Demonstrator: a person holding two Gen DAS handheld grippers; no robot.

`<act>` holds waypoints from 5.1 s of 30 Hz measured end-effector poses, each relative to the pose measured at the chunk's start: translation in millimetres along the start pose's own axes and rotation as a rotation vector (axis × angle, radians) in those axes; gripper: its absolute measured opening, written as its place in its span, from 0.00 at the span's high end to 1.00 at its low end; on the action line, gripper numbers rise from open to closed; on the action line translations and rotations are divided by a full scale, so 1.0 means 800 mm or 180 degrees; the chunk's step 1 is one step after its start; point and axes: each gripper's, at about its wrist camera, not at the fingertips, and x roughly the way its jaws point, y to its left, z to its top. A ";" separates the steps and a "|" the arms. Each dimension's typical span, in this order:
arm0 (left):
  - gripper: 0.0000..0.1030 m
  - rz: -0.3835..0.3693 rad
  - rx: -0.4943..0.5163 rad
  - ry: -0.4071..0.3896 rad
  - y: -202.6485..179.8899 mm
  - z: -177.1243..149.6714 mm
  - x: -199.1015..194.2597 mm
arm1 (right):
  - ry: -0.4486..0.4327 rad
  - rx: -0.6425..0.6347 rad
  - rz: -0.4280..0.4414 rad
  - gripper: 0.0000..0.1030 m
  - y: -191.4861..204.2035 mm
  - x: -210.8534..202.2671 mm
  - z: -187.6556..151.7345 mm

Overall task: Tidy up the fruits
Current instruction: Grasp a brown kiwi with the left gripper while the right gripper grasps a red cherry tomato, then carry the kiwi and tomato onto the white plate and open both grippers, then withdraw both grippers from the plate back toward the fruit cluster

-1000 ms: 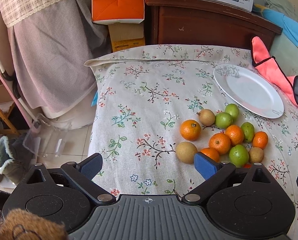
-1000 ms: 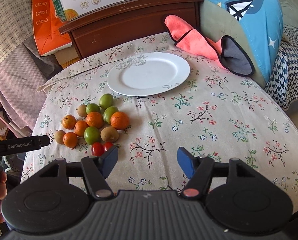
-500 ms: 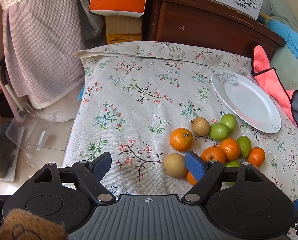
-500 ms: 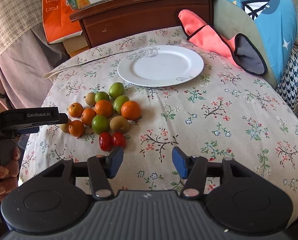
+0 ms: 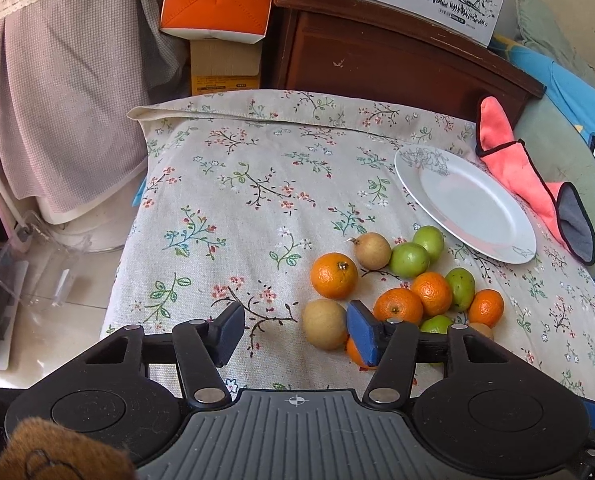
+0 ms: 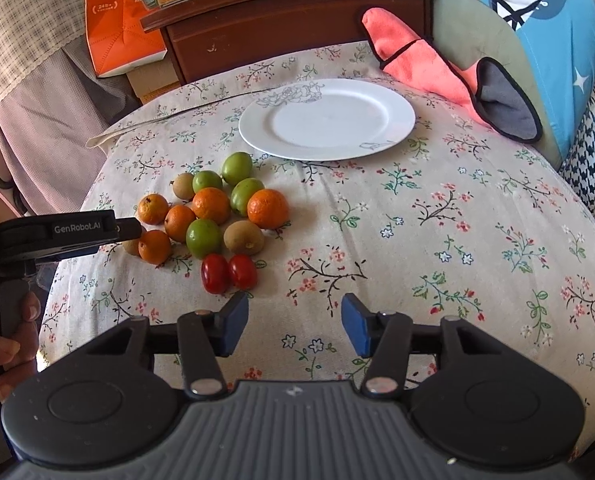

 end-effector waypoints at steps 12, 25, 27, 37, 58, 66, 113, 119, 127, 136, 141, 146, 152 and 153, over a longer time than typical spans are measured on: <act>0.62 -0.0110 -0.0015 -0.0054 -0.007 -0.001 0.005 | -0.0004 0.0061 0.0068 0.49 0.001 0.010 0.000; 0.71 -0.0219 -0.0133 -0.0022 0.001 -0.005 0.006 | -0.0091 -0.0153 0.0198 0.69 0.022 0.036 0.000; 0.70 -0.0207 -0.0127 -0.0034 0.000 -0.005 0.007 | -0.0069 -0.0166 0.0208 0.70 0.023 0.042 -0.001; 0.71 -0.0219 -0.0108 -0.0057 -0.001 -0.008 0.009 | -0.0225 -0.0404 0.0202 0.81 0.038 0.054 -0.002; 0.77 -0.0219 -0.0058 -0.0073 -0.003 -0.014 0.006 | -0.0215 -0.0258 0.0203 0.82 0.033 0.047 0.000; 0.77 -0.0251 -0.0046 -0.0184 -0.004 -0.008 -0.010 | -0.0288 -0.0176 0.0264 0.82 0.027 0.035 0.005; 0.77 -0.0916 0.0483 0.0006 -0.104 0.102 0.081 | -0.0108 0.0284 0.0385 0.82 -0.052 0.091 0.147; 0.77 -0.0917 0.0498 0.0029 -0.115 0.112 0.104 | -0.0132 0.0235 0.0301 0.82 -0.054 0.108 0.162; 0.77 -0.0897 0.0479 0.0072 -0.124 0.122 0.131 | -0.0128 0.0279 0.0232 0.82 -0.066 0.132 0.175; 0.75 -0.0888 0.0488 0.0056 -0.131 0.122 0.139 | -0.0087 0.0437 0.0196 0.78 -0.079 0.150 0.180; 0.64 -0.0884 0.0437 -0.0024 -0.131 0.127 0.127 | -0.0117 0.0534 0.0235 0.76 -0.082 0.145 0.184; 0.39 -0.0768 0.0393 -0.0079 -0.126 0.135 0.110 | -0.0194 0.0499 0.0256 0.74 -0.080 0.133 0.190; 0.35 -0.0588 0.0462 -0.0073 -0.120 0.141 0.088 | -0.0207 0.0464 0.0298 0.70 -0.077 0.125 0.191; 0.35 -0.0558 0.0468 -0.0068 -0.118 0.141 0.085 | -0.0207 0.0450 0.0298 0.70 -0.076 0.124 0.191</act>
